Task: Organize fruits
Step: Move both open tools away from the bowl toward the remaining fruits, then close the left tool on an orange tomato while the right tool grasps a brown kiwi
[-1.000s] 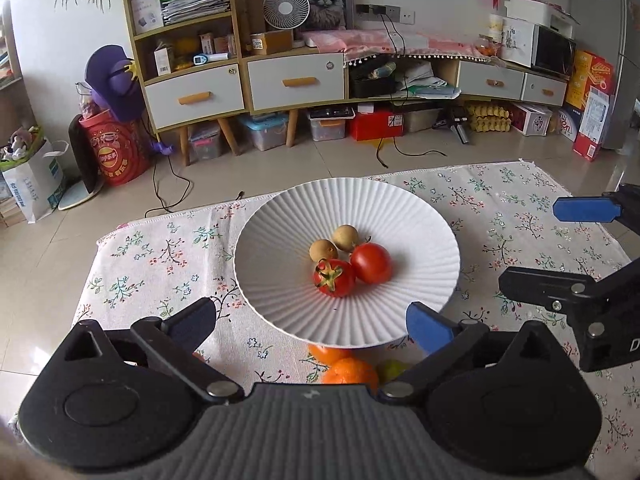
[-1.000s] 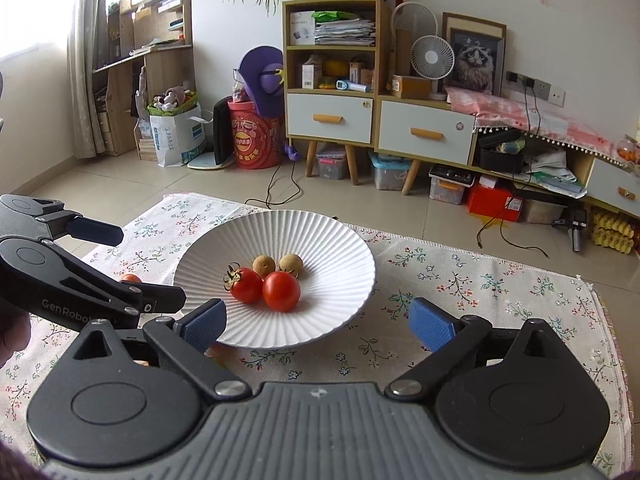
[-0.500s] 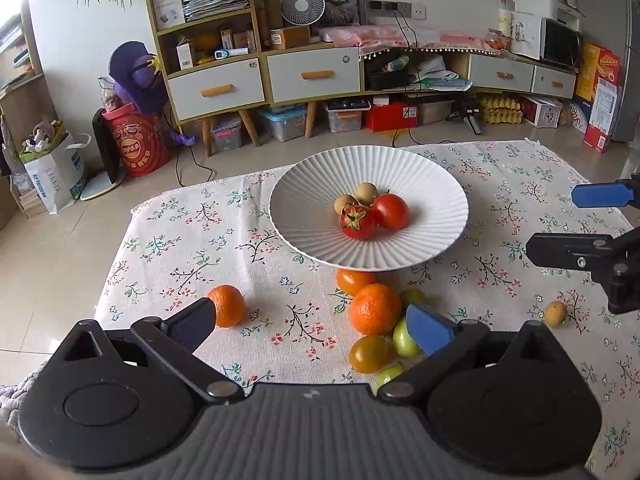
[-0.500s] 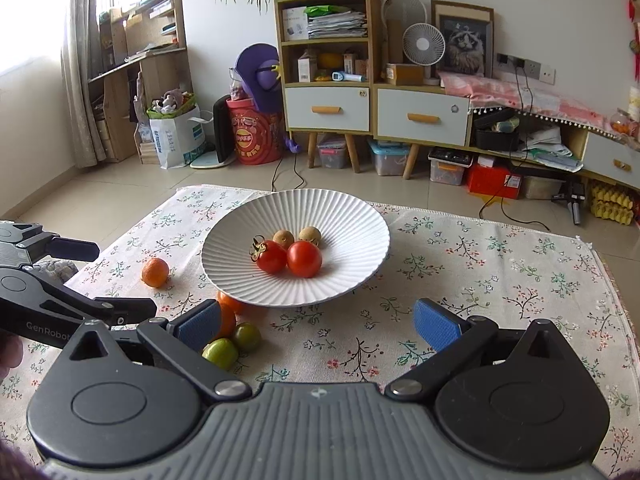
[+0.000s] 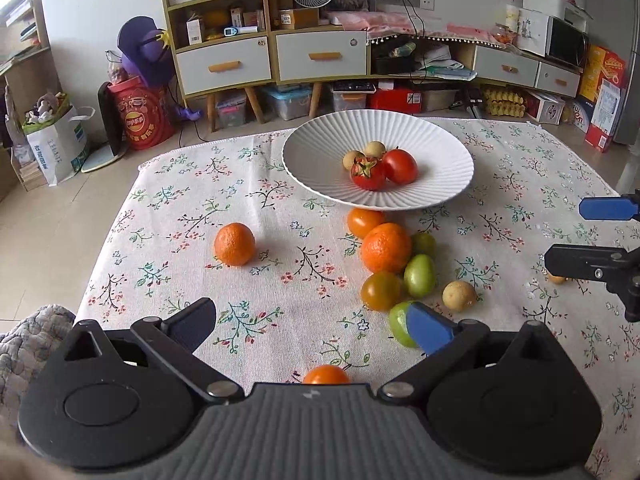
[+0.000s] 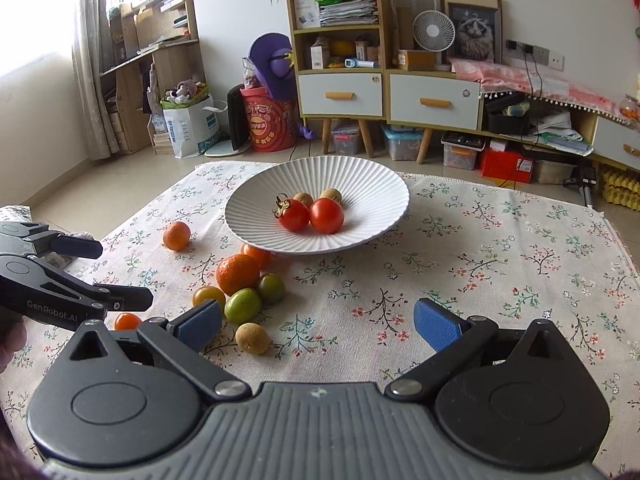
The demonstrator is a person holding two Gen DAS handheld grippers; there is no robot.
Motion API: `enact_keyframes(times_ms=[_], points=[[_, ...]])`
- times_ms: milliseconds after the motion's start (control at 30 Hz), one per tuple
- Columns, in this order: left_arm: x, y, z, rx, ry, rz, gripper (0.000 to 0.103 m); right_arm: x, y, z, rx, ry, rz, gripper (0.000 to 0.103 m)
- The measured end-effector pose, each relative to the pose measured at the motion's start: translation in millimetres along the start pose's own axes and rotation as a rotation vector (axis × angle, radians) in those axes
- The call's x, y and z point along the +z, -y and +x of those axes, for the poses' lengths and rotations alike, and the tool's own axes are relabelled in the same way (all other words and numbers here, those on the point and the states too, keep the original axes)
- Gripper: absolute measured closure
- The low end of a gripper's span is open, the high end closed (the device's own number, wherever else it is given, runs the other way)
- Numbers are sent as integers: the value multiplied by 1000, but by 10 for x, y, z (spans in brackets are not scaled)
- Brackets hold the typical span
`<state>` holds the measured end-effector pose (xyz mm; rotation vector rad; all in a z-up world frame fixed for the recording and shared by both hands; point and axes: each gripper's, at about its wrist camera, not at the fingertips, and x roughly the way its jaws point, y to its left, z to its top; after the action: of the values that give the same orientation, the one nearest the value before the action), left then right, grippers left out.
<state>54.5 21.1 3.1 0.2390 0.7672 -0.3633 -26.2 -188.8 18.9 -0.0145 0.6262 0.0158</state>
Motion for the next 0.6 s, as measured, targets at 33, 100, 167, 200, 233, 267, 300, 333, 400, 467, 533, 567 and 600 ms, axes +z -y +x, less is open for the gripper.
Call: enact_keyframes(times_ms=[33,100,167,200,233,267,300,333,400,467,533,567,600], points=[[-27,-3,2,4,-3,5,5,-36,-13,0,2,-6,-8,1],[-86,-16,7,7,-13,12,5,-83,-39,0,0,-16,-27,1],[-130,-27,4,4,-24,12,5,-135,-69,-14,-6,-22,-48,1],[-148,-32,-2,1,-26,12,5,-158,-82,-16,-8,-23,-54,1],[-161,-32,-7,-2,-28,14,5,-175,-92,-17,-8,-26,-59,1],[-172,-33,-16,-4,-26,17,5,-195,-94,-16,-7,-30,-61,1],[-184,-33,-24,-4,-23,21,5,-216,-97,-16,-10,-34,-61,1],[-198,-32,-29,-5,-16,25,5,-240,-99,-19,-13,-36,-61,1],[-235,-31,-38,-4,8,30,5,-292,-94,-16,-24,-41,-63,1],[-283,-44,-41,-7,22,14,5,-354,-66,-9,-54,-45,-51,1],[-340,-52,-33,-12,31,-13,5,-413,-19,0,-87,-50,-26,1],[-375,-48,-28,-16,33,-25,5,-454,12,13,-109,-53,-11,1],[-405,-37,-21,-21,32,-30,5,-486,42,27,-125,-57,-2,1]])
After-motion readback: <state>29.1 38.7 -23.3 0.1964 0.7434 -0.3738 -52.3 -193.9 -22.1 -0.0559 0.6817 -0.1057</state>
